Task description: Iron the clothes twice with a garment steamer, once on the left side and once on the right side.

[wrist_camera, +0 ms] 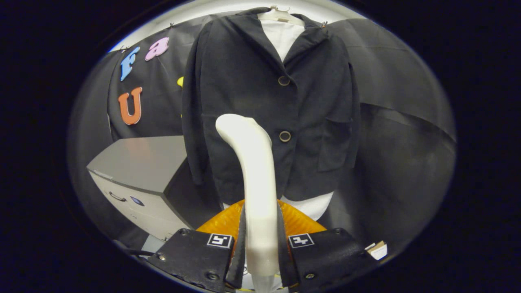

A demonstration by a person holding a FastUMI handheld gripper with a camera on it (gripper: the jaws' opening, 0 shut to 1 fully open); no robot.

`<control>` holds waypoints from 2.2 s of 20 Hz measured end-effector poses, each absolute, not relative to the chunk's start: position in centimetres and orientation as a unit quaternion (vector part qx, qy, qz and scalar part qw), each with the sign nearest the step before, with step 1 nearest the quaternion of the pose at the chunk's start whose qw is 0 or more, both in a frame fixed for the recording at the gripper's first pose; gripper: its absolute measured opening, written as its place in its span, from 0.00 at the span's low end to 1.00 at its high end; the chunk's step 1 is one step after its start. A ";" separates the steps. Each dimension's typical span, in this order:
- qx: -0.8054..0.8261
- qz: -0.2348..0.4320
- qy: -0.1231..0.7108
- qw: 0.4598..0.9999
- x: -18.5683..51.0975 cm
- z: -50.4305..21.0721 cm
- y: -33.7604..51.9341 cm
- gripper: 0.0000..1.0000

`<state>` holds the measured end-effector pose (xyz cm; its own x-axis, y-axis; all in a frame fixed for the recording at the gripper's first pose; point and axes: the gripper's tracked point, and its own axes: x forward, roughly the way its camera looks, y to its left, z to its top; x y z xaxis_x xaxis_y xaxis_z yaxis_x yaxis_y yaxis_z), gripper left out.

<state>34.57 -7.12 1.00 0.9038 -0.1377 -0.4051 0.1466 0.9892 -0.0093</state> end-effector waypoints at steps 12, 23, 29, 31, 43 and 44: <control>0.011 -0.072 0.279 0.957 33.7 -6.1 -7.2 0.37; 0.062 -0.099 0.236 0.965 29.8 -2.0 -12.8 0.37; 0.100 -0.134 0.173 0.971 27.8 4.9 -18.1 0.37; 0.110 -0.142 0.151 0.972 27.8 7.6 -19.7 0.37; 0.134 -0.159 0.009 0.978 31.0 24.7 -24.9 0.37; 0.133 -0.160 0.002 0.978 31.5 25.7 -24.9 0.37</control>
